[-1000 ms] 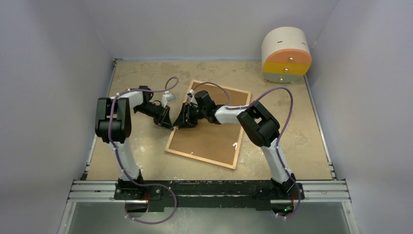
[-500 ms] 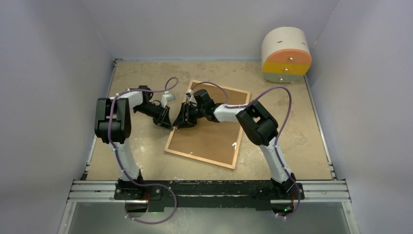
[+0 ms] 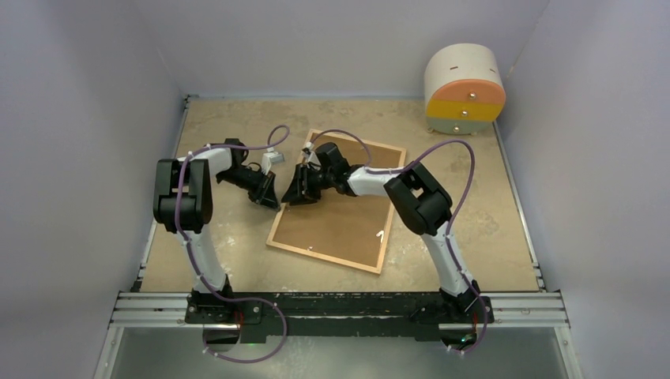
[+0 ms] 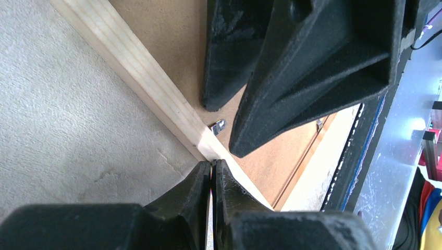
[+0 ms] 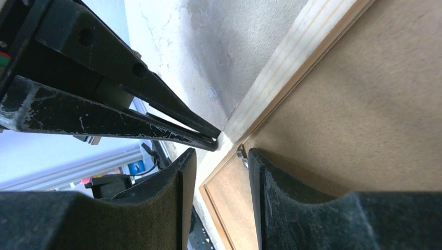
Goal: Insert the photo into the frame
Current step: Install the photo frame at the center of the board.
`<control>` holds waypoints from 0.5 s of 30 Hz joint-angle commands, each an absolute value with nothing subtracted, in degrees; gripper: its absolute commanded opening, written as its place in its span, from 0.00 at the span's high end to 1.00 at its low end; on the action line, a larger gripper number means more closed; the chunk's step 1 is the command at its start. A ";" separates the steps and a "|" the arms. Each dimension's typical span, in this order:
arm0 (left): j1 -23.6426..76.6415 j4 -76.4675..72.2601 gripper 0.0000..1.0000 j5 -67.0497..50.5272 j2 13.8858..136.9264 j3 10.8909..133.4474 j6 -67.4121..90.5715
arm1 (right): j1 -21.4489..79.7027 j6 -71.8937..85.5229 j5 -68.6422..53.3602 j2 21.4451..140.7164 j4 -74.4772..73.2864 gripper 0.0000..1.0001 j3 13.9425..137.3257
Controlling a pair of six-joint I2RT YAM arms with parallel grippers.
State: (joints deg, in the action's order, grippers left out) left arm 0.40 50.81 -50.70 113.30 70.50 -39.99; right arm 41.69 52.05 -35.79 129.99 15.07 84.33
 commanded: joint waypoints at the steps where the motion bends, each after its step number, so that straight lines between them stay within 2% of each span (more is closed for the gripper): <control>1: 2.02 47.11 0.93 -47.35 113.64 68.82 -42.59 | 40.31 48.13 -31.11 129.57 10.82 0.55 85.53; 15: 2.07 47.11 0.94 -47.29 113.68 68.64 -42.69 | 43.87 47.20 -31.13 131.37 11.51 0.57 84.84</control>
State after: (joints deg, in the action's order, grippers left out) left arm 0.40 50.72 -50.72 113.21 70.39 -40.05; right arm 42.11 48.86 -32.49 130.02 13.74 86.13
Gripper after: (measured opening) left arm 0.069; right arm 0.434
